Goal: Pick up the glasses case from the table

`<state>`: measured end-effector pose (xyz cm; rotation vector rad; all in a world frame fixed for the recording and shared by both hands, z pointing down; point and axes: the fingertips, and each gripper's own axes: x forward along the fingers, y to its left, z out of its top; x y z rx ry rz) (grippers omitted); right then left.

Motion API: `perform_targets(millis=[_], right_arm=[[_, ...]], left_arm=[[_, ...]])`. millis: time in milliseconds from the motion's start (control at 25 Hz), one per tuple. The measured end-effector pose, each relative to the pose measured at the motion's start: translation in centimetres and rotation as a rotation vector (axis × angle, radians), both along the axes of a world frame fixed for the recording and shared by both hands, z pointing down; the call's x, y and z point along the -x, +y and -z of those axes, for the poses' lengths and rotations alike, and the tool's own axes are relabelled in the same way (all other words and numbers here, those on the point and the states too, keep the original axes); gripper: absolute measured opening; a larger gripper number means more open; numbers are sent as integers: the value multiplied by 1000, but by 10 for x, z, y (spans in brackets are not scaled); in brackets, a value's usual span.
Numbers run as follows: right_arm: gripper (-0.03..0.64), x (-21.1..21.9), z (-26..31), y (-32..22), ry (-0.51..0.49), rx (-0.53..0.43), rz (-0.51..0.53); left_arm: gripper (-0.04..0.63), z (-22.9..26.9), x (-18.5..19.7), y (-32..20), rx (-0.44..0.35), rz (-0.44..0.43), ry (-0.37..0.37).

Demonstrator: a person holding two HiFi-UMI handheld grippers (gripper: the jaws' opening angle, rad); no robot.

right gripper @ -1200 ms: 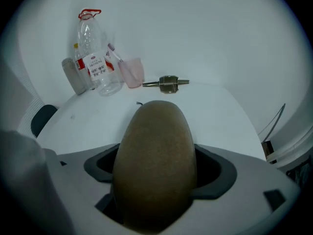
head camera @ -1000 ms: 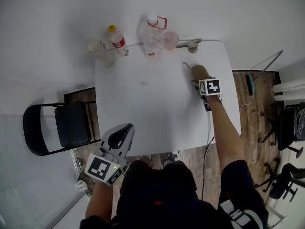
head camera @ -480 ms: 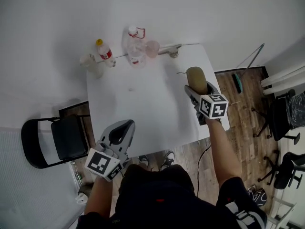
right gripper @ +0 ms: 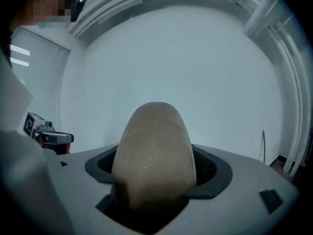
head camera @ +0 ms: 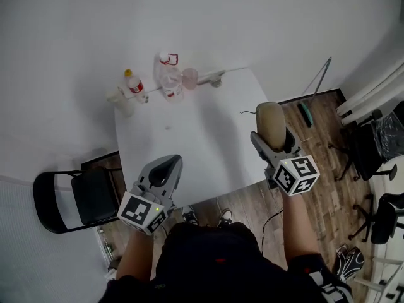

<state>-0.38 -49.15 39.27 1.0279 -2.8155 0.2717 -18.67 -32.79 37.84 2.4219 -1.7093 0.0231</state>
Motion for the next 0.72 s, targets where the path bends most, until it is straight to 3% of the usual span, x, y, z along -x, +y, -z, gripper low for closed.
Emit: perform_targets(millis=[320, 720], right_arm=[[408, -23, 85, 52, -60, -198, -7], [407, -25, 113, 83, -83, -275, 3]], left_arm=[[26, 50, 2, 6, -99, 13, -24], [26, 70, -4, 12, -135, -4, -36]])
